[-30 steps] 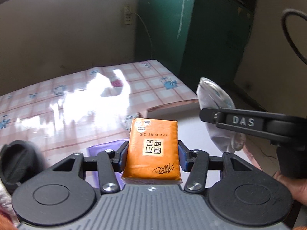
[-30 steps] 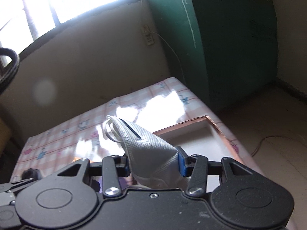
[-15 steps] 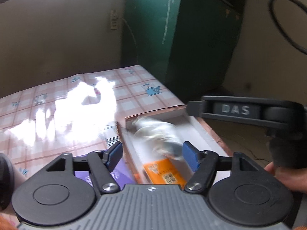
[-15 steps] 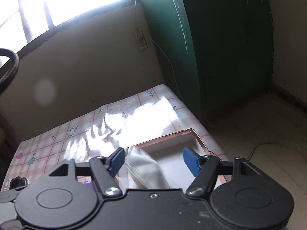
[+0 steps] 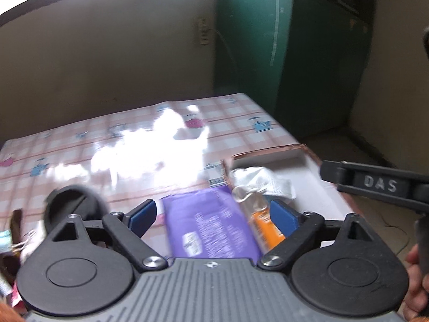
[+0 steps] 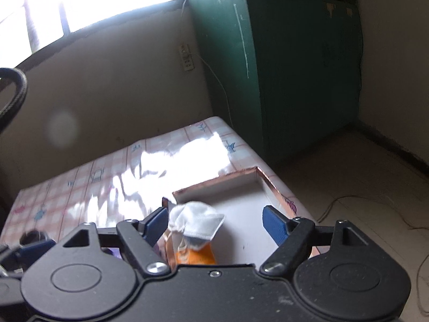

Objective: Organize soft objects
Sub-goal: 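Open both tools to drop the tissue pack and mask into the box, then move both open tools back to the pile on the table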

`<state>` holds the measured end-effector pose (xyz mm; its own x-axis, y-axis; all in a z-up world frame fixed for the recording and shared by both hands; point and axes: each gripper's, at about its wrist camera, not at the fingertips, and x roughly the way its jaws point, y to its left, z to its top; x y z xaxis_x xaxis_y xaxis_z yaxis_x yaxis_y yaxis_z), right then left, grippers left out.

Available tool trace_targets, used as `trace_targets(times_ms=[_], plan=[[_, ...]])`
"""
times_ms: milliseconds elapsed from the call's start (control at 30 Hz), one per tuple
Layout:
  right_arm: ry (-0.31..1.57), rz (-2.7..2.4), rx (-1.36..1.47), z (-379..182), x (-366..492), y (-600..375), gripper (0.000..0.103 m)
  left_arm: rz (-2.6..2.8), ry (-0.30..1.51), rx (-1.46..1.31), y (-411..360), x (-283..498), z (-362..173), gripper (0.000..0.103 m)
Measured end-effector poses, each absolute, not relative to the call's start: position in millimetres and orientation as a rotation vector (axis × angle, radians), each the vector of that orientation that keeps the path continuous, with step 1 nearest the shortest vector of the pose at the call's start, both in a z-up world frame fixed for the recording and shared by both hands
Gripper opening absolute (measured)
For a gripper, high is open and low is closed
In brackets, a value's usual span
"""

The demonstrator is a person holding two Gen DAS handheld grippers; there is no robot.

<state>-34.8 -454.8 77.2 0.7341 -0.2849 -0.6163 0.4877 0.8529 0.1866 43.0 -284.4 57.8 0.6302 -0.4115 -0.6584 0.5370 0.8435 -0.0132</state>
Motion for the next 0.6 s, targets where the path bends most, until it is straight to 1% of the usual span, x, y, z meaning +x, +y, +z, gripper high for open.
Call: trace_targets(times_ms=[600], plan=[[0.654, -0.297, 0.249, 83, -33, -362, 0.091, -0.448, 0.734, 0.142, -213, 29, 57, 0.095]])
